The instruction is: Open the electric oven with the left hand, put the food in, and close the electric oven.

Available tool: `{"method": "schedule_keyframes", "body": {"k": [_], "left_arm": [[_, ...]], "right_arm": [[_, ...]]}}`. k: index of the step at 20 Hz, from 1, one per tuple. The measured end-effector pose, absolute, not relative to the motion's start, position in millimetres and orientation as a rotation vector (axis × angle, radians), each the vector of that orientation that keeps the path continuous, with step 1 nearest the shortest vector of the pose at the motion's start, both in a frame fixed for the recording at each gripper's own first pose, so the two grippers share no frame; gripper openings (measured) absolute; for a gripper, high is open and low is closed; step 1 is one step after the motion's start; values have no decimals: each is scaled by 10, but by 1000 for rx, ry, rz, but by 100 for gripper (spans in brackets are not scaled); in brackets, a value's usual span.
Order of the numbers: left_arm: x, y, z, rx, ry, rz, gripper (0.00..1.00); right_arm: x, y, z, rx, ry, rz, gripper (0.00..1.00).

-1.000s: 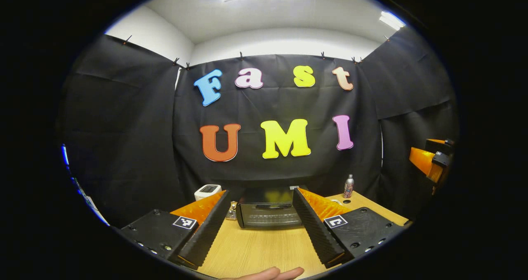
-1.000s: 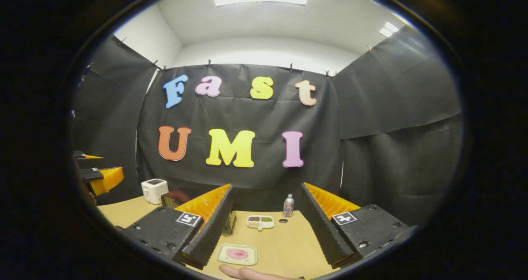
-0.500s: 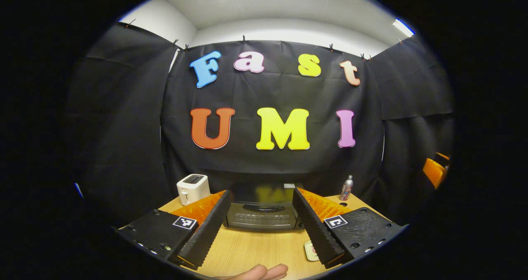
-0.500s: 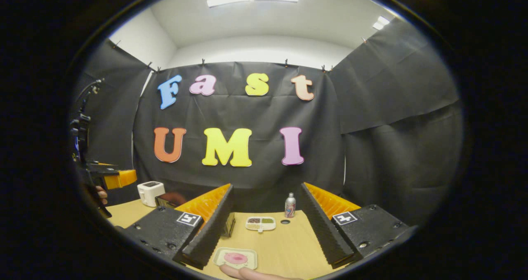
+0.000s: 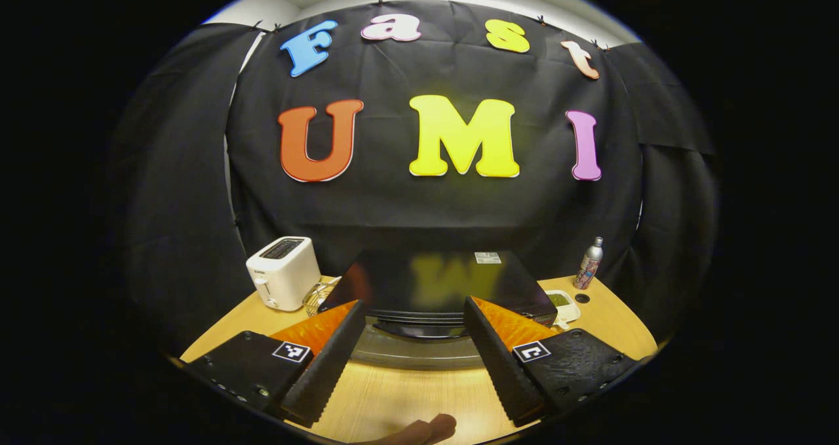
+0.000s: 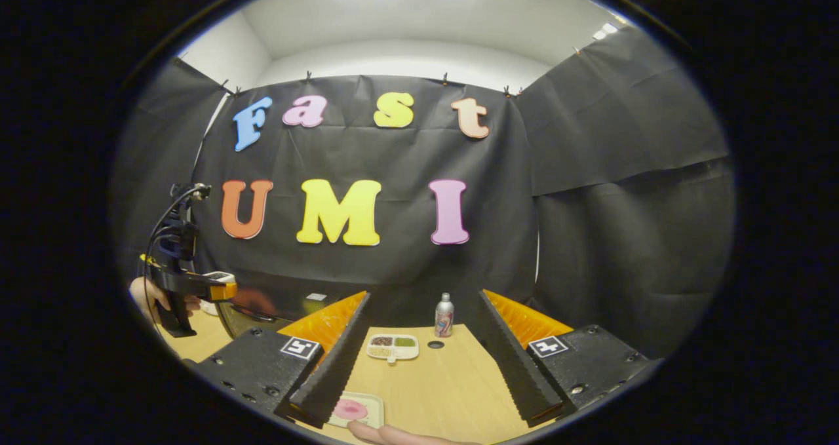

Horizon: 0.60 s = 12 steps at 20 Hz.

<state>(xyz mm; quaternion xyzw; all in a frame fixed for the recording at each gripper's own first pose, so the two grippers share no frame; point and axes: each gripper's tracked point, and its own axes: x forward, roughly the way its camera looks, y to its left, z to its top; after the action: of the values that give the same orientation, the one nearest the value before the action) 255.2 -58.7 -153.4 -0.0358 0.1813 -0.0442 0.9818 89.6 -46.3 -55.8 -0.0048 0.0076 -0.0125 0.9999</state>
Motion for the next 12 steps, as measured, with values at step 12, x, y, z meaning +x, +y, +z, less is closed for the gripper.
{"method": "schedule_keyframes", "body": {"k": [12], "left_arm": [[3028,-693,-2133,-58,553,-96,97]], "right_arm": [[848,-730,-612,-26,20,-62,97]]}}
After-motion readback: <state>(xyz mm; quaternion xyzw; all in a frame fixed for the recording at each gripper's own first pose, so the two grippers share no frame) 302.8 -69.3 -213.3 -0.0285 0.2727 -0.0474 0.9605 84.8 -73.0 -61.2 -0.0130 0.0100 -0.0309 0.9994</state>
